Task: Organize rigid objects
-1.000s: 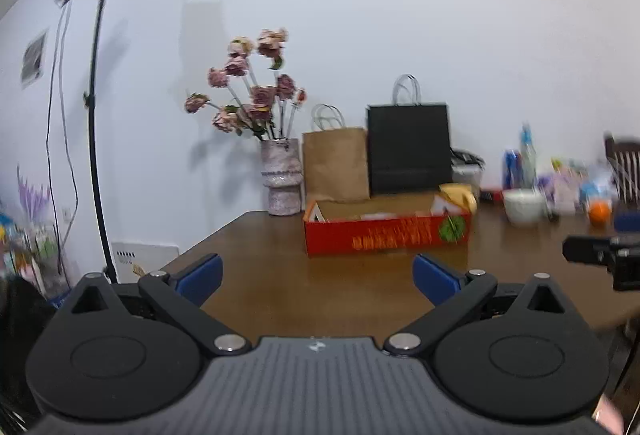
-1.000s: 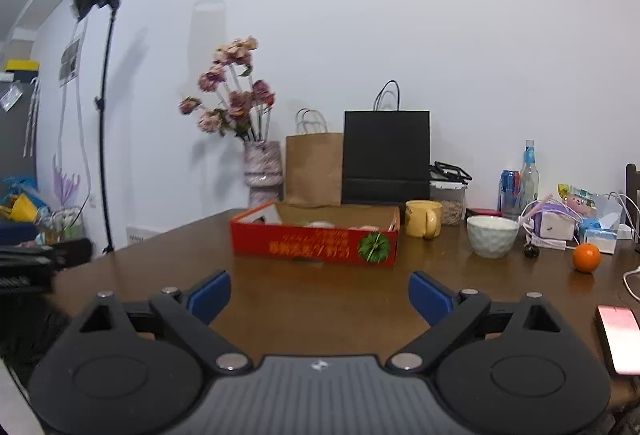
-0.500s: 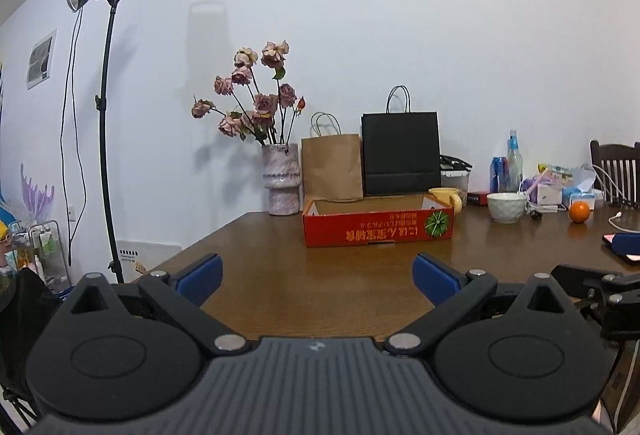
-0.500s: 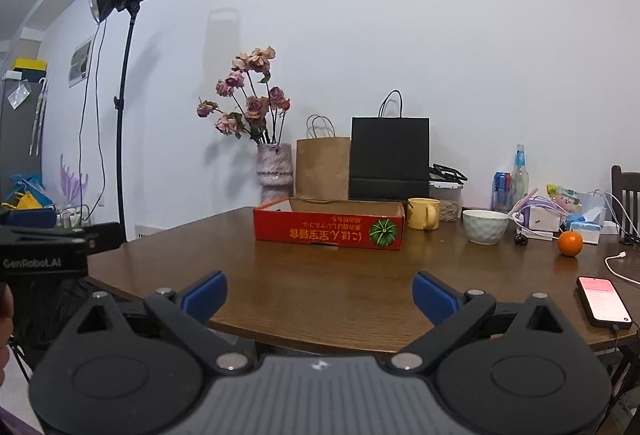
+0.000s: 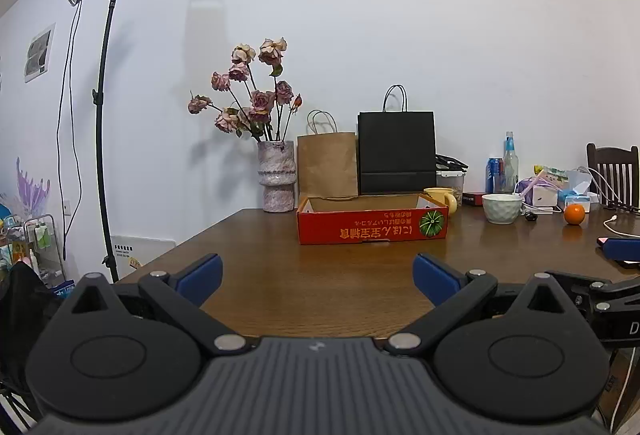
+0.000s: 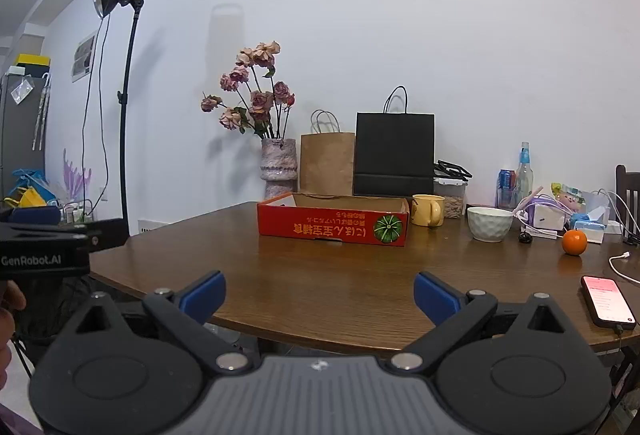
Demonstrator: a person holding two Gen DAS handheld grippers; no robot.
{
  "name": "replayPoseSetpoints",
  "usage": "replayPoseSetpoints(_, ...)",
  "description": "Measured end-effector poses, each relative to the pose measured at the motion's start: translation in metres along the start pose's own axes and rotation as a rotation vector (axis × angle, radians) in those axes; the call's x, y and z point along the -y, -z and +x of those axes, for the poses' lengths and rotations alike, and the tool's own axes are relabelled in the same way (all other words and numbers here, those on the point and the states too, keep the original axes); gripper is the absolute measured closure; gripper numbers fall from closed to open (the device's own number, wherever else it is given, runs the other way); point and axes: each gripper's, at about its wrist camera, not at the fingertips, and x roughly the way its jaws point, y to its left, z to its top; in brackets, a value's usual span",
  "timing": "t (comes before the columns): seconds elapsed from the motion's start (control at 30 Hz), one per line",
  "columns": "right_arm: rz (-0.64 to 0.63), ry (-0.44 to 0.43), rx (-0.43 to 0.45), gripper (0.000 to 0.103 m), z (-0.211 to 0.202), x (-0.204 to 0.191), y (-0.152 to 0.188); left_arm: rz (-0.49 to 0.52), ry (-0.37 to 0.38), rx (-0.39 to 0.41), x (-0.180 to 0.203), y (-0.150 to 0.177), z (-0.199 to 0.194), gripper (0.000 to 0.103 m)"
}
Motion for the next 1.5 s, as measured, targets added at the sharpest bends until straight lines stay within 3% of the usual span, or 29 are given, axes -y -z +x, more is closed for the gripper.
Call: replayPoseSetpoints(1.5,0.006,0.011,-0.017,0.000,0.0028,-0.0010,0.0024,0.002,0.001,0.005,-0.0005,0.0004,-0.0020,0.000)
